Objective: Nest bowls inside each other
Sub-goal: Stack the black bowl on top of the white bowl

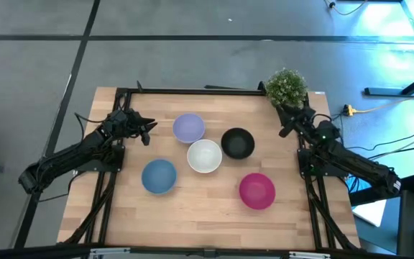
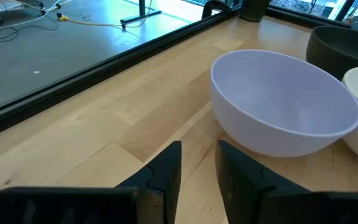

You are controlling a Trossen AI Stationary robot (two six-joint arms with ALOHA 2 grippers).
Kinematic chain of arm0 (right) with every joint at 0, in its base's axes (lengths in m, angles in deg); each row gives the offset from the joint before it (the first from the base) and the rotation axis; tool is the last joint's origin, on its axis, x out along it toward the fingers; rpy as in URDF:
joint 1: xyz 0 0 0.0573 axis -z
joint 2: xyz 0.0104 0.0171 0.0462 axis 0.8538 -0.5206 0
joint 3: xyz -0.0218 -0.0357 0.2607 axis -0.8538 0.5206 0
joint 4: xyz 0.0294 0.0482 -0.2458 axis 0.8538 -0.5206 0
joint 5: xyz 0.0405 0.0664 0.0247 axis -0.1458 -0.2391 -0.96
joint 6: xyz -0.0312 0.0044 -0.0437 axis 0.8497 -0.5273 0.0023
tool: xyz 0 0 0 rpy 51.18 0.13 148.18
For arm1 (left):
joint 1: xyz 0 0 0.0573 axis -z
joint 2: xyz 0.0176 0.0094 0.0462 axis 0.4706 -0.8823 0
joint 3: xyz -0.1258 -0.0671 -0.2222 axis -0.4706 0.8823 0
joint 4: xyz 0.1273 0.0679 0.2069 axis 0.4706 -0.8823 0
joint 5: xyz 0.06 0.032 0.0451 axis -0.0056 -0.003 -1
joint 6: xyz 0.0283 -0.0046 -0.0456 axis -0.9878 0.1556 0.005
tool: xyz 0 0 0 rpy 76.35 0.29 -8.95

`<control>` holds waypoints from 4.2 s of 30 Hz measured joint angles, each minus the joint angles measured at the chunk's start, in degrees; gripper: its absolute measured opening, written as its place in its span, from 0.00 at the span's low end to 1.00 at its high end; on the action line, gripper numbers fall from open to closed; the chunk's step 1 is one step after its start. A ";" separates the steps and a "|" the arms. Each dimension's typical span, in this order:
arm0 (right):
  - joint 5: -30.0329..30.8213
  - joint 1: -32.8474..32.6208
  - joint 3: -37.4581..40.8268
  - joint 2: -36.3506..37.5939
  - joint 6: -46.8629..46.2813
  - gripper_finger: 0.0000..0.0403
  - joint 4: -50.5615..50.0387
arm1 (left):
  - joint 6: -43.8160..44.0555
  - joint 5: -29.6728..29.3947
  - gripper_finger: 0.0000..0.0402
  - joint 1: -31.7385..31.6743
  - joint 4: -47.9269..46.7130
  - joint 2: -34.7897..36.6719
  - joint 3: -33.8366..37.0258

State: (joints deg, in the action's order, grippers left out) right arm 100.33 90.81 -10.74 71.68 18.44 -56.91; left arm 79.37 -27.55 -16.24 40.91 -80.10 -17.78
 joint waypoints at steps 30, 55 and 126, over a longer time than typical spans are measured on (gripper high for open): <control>-16.55 0.00 -27.87 -23.14 12.20 0.19 -27.54 | 0.00 0.01 0.23 -0.02 0.01 0.00 -0.01; -14.27 0.00 -27.87 -28.01 9.13 0.25 -26.70 | -0.29 -3.19 0.23 0.00 2.25 -0.02 0.01; -27.47 -5.12 -27.87 -47.09 3.09 0.25 -27.12 | 7.21 0.02 0.39 10.01 3.80 -22.31 -15.95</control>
State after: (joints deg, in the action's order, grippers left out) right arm 72.87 85.69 -38.60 24.59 21.53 -84.04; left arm 86.58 -27.53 -6.23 44.71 -102.41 -33.72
